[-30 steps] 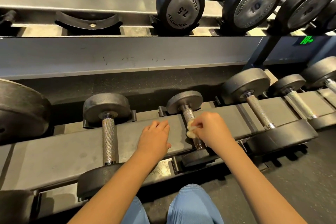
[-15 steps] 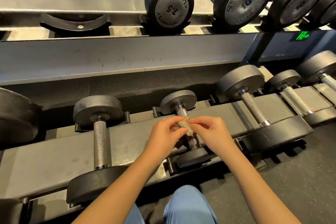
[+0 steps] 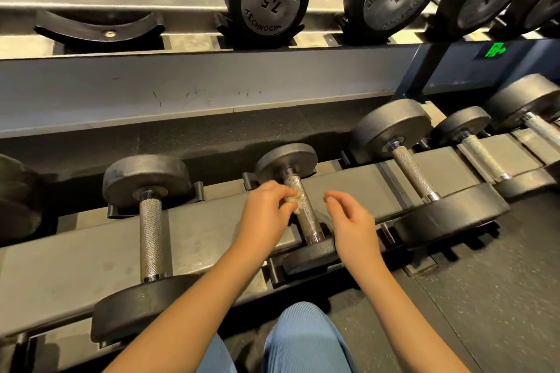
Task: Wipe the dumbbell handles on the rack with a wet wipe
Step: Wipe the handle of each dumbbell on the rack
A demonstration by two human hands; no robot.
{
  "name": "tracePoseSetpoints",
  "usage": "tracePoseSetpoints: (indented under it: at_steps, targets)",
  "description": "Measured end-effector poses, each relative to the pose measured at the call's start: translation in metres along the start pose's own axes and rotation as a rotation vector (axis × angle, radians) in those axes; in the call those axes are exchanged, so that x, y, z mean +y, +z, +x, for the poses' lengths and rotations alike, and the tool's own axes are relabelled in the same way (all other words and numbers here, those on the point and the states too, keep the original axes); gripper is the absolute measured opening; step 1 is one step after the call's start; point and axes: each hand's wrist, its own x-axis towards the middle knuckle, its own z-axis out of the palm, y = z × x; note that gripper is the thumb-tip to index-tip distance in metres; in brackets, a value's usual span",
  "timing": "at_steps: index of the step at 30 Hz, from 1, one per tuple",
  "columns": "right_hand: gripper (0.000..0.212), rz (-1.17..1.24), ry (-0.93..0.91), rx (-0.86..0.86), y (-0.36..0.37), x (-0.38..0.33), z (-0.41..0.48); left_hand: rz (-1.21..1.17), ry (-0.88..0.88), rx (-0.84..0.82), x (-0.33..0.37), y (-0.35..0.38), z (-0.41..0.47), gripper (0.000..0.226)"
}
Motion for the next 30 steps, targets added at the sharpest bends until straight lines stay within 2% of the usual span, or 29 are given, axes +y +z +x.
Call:
tracePoseSetpoints:
  at_steps: [4, 8, 11, 14, 18, 20, 24, 30]
  targets:
    - [0.021, -0.013, -0.007, 0.024, 0.000, 0.000, 0.000, -0.036, 0.015, -0.090, 0.001, 0.002, -0.019, 0.022]
    - [0.025, -0.022, 0.006, 0.021, 0.001, -0.001, -0.001, -0.082, -0.052, 0.051, 0.002, 0.001, 0.000, 0.022]
    - [0.027, -0.036, 0.012, 0.015, 0.000, -0.001, -0.001, -0.036, -0.084, 0.082, 0.006, 0.006, 0.012, 0.022]
    - [0.029, -0.043, 0.020, 0.020, 0.000, 0.000, -0.001, -0.017, -0.057, 0.037, 0.010, 0.009, 0.000, 0.022]
    - [0.030, -0.044, 0.014, 0.033, 0.000, 0.000, 0.001, -0.017, 0.031, -0.126, 0.007, 0.004, -0.016, 0.024]
    - [0.029, -0.031, 0.020, 0.044, 0.000, 0.000, 0.000, -0.001, 0.032, -0.113, 0.009, 0.000, -0.008, 0.025]
    - [0.029, -0.031, 0.030, 0.035, 0.001, 0.000, -0.002, 0.027, -0.052, 0.023, 0.015, 0.001, 0.010, 0.024]
    - [0.030, -0.057, 0.025, 0.054, 0.001, 0.003, 0.002, 0.076, 0.013, -0.112, 0.016, 0.006, -0.007, 0.022]
